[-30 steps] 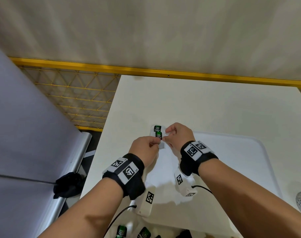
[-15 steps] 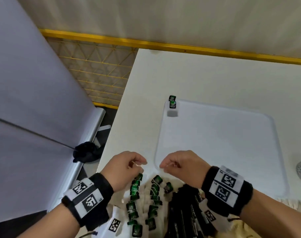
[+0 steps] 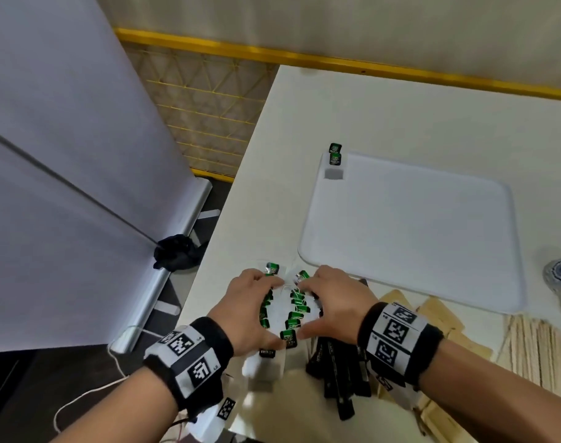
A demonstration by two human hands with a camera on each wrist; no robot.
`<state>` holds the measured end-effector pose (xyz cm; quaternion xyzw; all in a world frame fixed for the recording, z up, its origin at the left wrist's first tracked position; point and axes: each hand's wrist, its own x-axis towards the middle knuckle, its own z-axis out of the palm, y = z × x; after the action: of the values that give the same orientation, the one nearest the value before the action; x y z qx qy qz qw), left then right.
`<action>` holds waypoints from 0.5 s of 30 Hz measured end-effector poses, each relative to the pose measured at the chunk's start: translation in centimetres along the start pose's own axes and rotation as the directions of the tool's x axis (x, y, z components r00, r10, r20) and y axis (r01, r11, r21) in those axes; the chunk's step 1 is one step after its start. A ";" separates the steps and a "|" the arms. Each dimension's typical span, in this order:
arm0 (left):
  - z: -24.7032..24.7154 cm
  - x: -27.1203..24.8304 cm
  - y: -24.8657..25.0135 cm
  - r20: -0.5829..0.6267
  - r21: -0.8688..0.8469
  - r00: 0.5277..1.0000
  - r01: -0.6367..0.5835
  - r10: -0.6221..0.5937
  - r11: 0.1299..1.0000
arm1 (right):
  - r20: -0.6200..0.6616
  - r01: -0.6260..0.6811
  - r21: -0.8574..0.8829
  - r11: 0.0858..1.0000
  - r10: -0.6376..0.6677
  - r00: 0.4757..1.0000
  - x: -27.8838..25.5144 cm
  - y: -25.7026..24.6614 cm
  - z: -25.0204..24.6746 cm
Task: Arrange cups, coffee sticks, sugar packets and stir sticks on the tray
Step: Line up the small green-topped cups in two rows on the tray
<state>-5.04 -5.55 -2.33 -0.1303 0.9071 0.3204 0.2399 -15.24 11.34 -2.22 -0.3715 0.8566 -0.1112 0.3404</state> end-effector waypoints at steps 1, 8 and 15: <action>0.3 0.0 0.0 -0.007 0.017 1.000 0.005 -0.005 1.000 | -0.019 0.005 -0.006 1.000 -0.005 1.000 -0.2 -0.3 0.2; 1.3 0.3 -0.4 -0.089 -0.007 0.996 -0.010 0.010 1.000 | 0.011 0.059 0.013 0.998 -0.060 0.998 -0.6 -1.7 1.1; 0.3 0.7 -0.3 -0.096 -0.023 0.993 -0.076 0.074 0.997 | -0.051 -0.026 0.326 0.945 0.046 0.998 -0.9 -1.5 -0.7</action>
<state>-5.35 -5.64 -3.07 -0.1145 0.9174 0.3346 0.1824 -14.39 10.91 -0.61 -0.2912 0.8427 -0.2555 0.3738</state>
